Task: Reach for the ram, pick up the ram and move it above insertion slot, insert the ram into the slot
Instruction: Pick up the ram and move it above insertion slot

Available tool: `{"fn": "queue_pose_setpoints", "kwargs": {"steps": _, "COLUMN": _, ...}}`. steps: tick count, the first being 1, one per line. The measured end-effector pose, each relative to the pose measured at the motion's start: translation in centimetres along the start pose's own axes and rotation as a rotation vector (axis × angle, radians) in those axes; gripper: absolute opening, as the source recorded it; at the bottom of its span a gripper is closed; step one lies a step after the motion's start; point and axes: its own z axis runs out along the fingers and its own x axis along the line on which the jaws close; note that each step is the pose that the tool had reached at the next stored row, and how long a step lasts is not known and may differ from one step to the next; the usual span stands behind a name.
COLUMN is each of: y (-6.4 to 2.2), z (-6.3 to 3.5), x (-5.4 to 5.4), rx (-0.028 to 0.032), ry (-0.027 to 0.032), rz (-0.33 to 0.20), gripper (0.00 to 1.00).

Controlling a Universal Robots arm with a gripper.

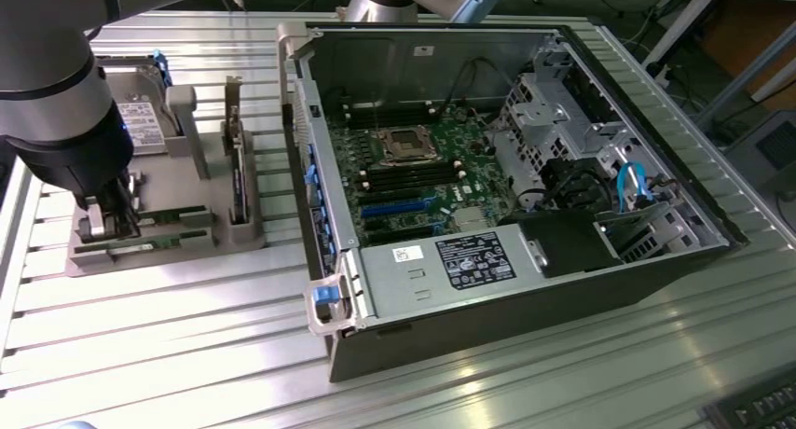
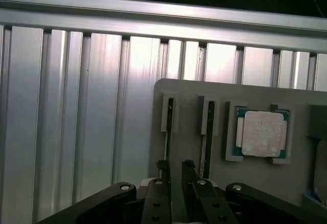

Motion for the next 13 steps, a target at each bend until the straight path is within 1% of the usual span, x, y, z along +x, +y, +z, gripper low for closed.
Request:
{"fn": "queue_pose_setpoints", "kwargs": {"steps": 3, "y": 0.00, "z": 0.24, "x": 0.04, "rx": -0.0002, "ry": 0.0010, "rz": 0.000, "gripper": 0.24}}
{"fn": "queue_pose_setpoints", "kwargs": {"steps": 6, "y": 0.03, "z": 0.24, "x": 0.45, "rx": 0.0000, "ry": 0.0010, "rz": 0.000, "gripper": 0.24}}
{"fn": "queue_pose_setpoints", "kwargs": {"steps": 10, "y": 0.03, "z": 0.26, "x": 0.46, "rx": -0.0002, "ry": 0.0018, "rz": 0.000, "gripper": 0.24}}
{"fn": "queue_pose_setpoints", "kwargs": {"steps": 13, "y": 0.02, "z": 0.51, "x": 0.46, "rx": 0.0000, "ry": 0.0017, "rz": 0.000, "gripper": 0.24}}
